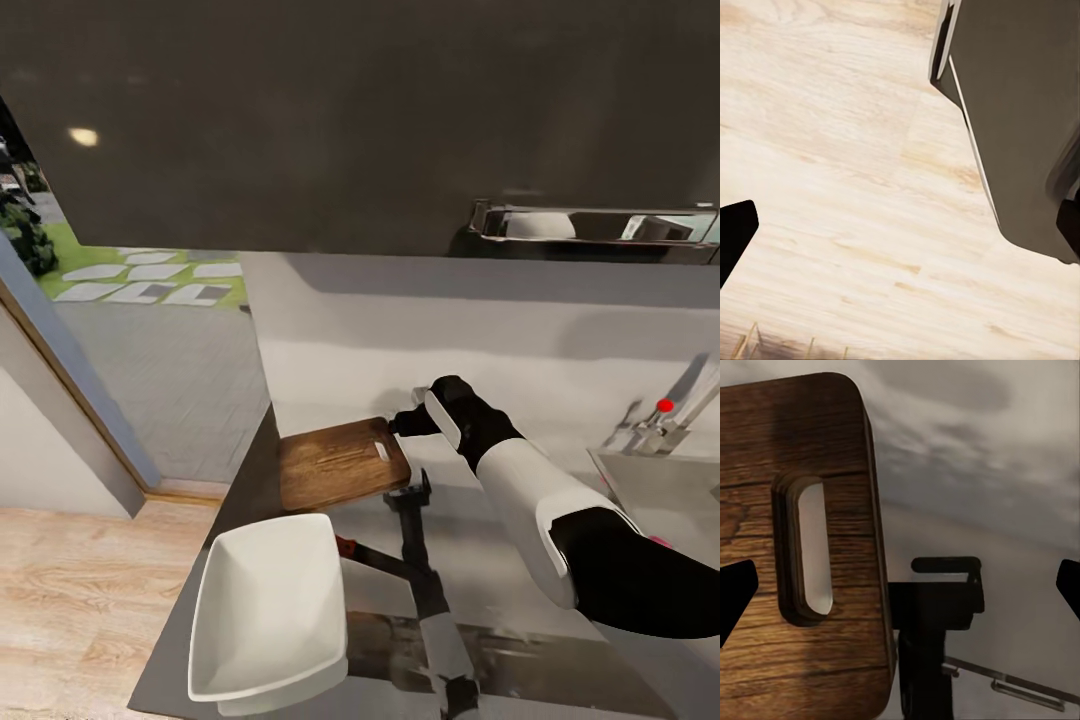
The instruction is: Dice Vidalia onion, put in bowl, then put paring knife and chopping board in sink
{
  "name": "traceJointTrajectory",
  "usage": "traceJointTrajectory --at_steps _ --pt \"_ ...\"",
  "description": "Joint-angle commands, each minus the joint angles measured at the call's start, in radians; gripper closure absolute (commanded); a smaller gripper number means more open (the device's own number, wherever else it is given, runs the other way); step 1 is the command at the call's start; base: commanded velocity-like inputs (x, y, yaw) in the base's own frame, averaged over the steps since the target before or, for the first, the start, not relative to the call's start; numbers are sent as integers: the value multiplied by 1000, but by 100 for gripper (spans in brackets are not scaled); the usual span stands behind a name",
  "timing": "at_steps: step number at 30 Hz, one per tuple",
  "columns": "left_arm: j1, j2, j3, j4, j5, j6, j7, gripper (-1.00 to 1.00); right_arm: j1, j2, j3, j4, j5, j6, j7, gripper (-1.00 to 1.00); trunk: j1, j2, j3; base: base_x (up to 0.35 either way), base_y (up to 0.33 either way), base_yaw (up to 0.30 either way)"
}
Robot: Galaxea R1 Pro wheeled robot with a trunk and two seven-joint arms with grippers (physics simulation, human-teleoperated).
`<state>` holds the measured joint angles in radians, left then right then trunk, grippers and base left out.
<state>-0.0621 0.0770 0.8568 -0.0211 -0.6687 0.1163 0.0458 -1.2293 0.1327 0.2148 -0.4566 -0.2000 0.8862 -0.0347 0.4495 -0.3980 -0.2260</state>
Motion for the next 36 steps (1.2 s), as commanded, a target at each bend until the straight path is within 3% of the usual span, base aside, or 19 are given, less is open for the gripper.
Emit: traceJointTrajectory --at_steps 1,36 --pt "-1 0 8 0 -9 3 2 -100 -1 -1 6 -1 -7 3 -4 -100 0 -2 -4 0 0 0" --pt "-1 0 8 0 -9 2 2 -100 -1 -1 6 0 -7 2 -7 -100 0 -2 -37 0 0 31"
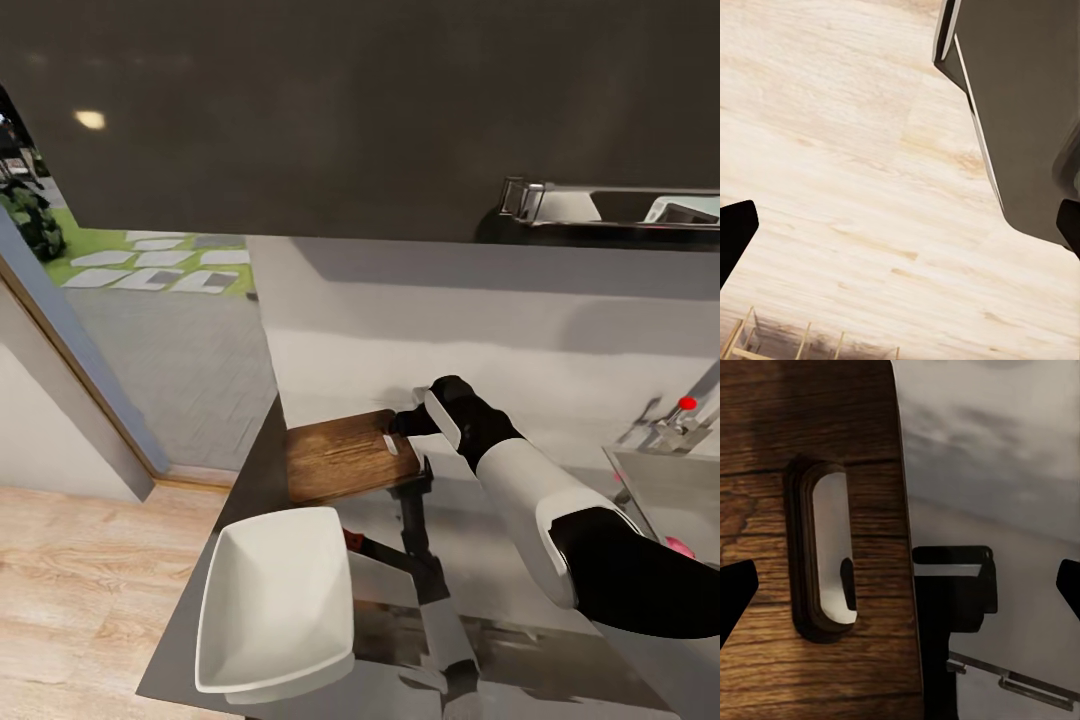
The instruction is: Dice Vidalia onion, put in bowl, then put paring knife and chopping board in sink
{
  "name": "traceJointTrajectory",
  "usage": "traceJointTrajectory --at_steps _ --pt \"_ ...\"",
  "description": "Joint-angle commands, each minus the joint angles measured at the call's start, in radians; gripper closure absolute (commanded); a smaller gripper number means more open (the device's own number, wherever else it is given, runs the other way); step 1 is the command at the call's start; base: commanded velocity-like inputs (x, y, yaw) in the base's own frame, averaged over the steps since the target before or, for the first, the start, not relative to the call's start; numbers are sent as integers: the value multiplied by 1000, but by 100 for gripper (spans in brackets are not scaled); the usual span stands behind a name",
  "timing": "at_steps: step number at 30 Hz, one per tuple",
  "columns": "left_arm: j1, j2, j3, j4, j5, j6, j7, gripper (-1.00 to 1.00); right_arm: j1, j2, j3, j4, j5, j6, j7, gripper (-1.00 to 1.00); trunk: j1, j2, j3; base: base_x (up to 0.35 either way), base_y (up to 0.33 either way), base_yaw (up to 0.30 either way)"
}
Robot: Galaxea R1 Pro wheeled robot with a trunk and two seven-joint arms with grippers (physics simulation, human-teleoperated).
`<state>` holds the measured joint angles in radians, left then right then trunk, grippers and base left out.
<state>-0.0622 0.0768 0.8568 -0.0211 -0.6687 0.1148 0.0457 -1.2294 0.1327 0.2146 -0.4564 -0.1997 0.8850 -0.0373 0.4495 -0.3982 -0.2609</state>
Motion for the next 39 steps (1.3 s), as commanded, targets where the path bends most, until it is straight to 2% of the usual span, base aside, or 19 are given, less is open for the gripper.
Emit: traceJointTrajectory --at_steps 1,8,12,14,19,39 --pt "-1 0 8 0 -9 3 2 -100 -1 -1 6 -1 -7 3 -4 -100 1 -2 -2 0 0 0" --pt "-1 0 8 0 -9 3 2 -100 -2 -1 3 -1 -5 2 -8 -100 1 -2 -2 0 0 0" --pt "-1 -1 8 0 -9 3 2 -100 -2 -1 0 -1 -4 -6 -53 -100 1 -2 -2 0 0 0" --pt "-1 -2 8 0 -9 3 2 -100 -2 -1 -2 -1 -5 -40 -100 -100 1 -2 -2 0 0 0" --pt "-1 -2 8 0 -9 3 2 -100 -2 -1 -3 -1 -6 -97 -138 -100 1 -2 -2 0 0 0" --pt "-1 -3 8 0 -9 3 2 -100 -1 1 3 0 -10 -114 -143 -100 1 -2 -2 0 0 0"
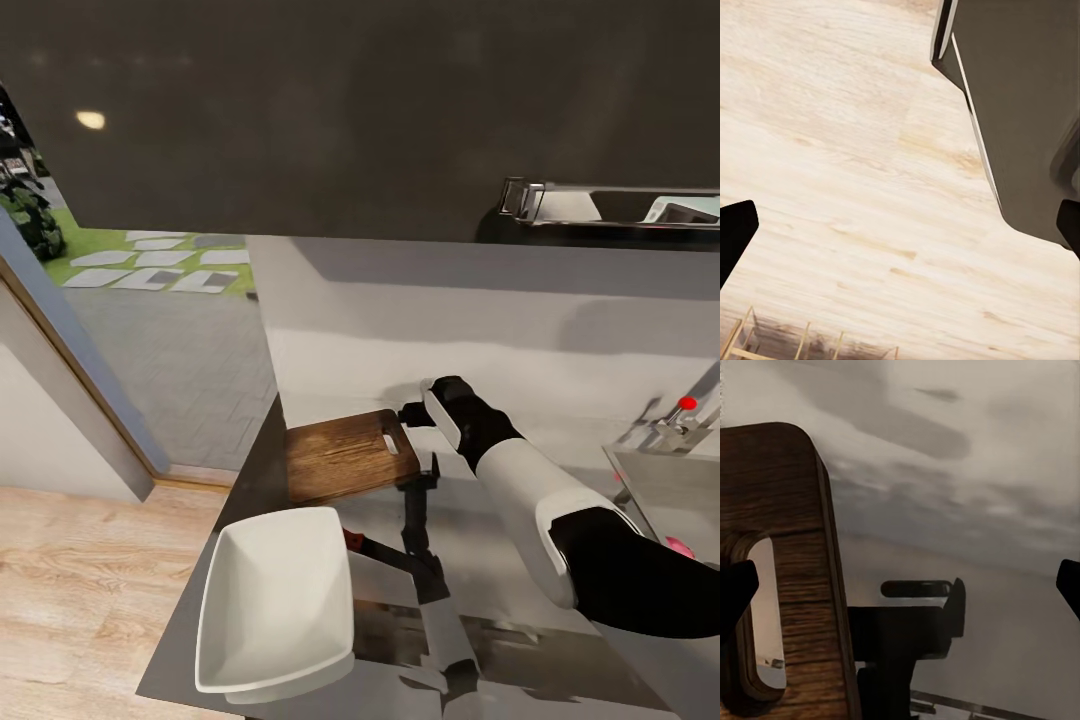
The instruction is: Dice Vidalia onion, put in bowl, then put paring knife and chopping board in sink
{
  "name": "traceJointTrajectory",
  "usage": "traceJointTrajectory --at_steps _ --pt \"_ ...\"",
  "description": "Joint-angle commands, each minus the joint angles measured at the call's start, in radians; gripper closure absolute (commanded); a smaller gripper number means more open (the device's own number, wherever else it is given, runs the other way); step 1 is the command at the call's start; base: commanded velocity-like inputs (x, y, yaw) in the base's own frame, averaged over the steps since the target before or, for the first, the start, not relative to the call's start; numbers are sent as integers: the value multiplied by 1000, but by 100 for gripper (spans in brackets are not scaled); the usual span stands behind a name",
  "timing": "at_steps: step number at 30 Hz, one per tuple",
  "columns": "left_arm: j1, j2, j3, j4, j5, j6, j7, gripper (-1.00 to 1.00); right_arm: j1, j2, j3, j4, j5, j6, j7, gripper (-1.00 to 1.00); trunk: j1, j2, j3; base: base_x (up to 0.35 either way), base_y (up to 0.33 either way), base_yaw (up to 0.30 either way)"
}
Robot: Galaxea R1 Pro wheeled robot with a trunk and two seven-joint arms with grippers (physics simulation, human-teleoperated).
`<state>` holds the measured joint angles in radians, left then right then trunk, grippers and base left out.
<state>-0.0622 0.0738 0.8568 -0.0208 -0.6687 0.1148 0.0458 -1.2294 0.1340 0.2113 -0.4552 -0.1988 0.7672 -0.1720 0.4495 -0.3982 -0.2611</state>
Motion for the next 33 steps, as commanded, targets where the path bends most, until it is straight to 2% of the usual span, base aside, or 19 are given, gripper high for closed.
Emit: traceJointTrajectory --at_steps 1,13,33 --pt "-1 0 8 0 -9 4 2 -100 -1 -1 7 -1 -11 4 -8 -100 1 -2 -2 0 0 0" --pt "-1 0 8 0 -9 3 2 -100 -1 -1 8 20 -10 4 -7 -100 1 -2 -3 0 0 4" --pt "-1 0 8 0 -9 3 1 -100 -1 -1 8 21 -10 4 -7 -100 1 -2 -10 0 0 59"
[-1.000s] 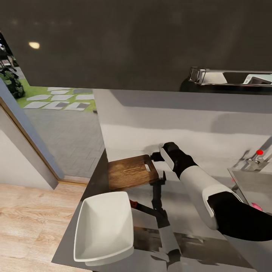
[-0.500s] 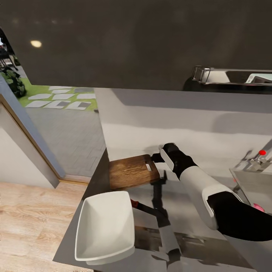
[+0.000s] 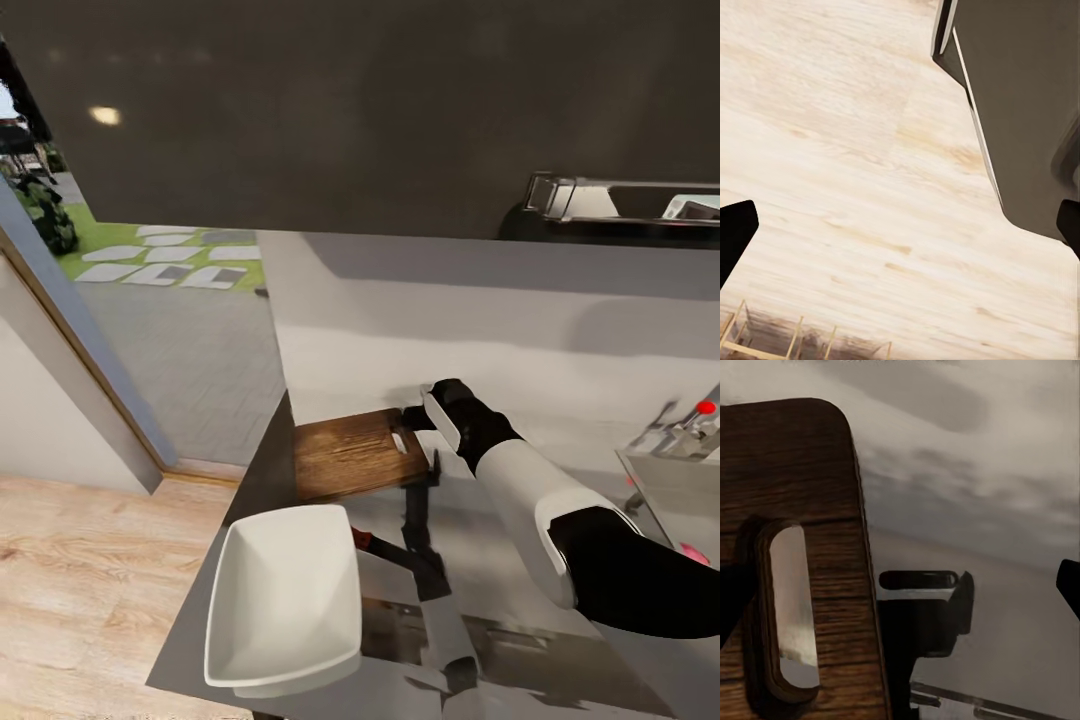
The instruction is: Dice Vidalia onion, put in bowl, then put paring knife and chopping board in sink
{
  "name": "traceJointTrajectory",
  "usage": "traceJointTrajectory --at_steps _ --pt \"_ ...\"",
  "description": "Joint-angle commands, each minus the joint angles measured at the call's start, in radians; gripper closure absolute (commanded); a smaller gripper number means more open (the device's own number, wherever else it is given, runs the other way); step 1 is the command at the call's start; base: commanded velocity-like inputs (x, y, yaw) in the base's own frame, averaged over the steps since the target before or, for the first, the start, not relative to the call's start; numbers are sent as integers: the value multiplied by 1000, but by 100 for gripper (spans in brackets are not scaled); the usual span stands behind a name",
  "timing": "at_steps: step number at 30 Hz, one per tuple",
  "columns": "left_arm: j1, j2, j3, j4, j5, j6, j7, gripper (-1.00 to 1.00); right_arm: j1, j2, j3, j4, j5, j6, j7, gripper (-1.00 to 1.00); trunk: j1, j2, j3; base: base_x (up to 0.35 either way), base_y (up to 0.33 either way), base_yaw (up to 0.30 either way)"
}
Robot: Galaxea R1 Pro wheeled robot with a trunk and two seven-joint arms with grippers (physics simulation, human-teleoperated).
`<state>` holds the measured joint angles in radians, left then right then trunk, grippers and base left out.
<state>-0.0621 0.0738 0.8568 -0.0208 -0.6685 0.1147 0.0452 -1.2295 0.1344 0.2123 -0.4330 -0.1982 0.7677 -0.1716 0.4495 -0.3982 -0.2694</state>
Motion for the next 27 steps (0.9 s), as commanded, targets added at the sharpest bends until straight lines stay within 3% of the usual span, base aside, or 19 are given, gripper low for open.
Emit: traceJointTrajectory --at_steps 1,7,27 --pt "-1 0 8 0 -9 3 2 -100 -1 -1 7 -1 -11 4 -8 -100 0 -2 -2 0 0 175" --pt "-1 0 8 0 -9 3 2 -100 -1 -1 7 -1 -11 4 -8 -100 0 -2 -2 0 0 132" --pt "-1 0 8 -1 -9 3 2 -100 -1 -1 7 -1 -11 4 -8 -100 0 -2 -22 0 0 -7"
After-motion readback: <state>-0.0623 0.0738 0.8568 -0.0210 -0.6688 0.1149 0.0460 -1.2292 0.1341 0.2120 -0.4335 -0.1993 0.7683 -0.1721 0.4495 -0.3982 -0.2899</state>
